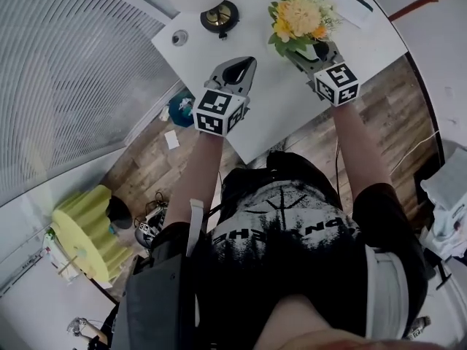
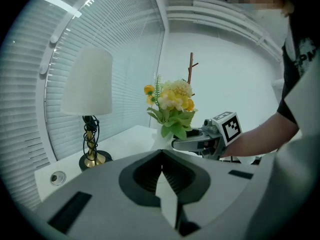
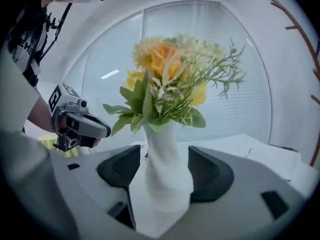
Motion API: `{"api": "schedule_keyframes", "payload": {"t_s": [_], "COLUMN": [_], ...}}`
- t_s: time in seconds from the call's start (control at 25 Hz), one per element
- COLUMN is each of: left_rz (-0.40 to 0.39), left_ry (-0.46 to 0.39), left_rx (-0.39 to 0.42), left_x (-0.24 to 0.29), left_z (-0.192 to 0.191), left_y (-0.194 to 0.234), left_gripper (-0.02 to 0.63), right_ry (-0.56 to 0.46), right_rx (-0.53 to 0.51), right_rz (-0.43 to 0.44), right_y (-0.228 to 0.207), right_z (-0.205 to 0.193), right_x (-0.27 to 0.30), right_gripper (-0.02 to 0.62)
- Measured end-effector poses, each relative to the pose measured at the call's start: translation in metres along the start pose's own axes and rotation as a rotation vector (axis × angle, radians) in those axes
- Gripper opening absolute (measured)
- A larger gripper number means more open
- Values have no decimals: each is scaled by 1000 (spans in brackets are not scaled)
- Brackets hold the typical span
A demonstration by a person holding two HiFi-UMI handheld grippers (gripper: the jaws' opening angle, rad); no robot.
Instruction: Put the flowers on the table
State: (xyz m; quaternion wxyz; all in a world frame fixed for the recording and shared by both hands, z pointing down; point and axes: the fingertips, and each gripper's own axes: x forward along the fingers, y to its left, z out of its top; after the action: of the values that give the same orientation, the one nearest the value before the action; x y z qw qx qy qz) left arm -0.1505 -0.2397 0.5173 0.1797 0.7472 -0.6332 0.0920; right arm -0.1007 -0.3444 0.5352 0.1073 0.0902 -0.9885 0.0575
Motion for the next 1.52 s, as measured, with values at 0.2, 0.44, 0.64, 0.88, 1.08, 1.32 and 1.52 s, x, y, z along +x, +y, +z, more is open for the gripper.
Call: {"api": "schedule_keyframes", "payload": {"t_s": [0.2, 0.44, 0.64, 0.88, 1.08, 1.32, 1.52], "left_rz": [-13, -36, -39, -61, -73, -59, -51], "left_ry": [-33, -59, -77, -113, -138, -136, -130], "left_rx": [2, 41, 48, 67, 91, 107, 107], "left_x": [-15, -38, -51, -54, -52, -53, -51], "left_z": [12, 27, 38, 55, 66, 62, 63], "left_y": [-14, -28, -31, -40, -47, -47, -46], "left_gripper": [11, 11, 12, 11, 12, 12, 12], "right_ry": [27, 18, 7, -40, -55, -38, -41], "right_rx": [-1, -27, -26, -48, -69, -80, -83], "right_rz": [-60, -111, -96, -48, -51, -48, -39], "right_y": [6, 27, 54, 87, 98, 99, 97], "right_z": [3, 23, 40, 68, 87, 85, 86], "right_x": [-32, -61, -77, -90, -104, -111, -111], "right_gripper": [290, 288, 244, 94, 48, 40, 29]}}
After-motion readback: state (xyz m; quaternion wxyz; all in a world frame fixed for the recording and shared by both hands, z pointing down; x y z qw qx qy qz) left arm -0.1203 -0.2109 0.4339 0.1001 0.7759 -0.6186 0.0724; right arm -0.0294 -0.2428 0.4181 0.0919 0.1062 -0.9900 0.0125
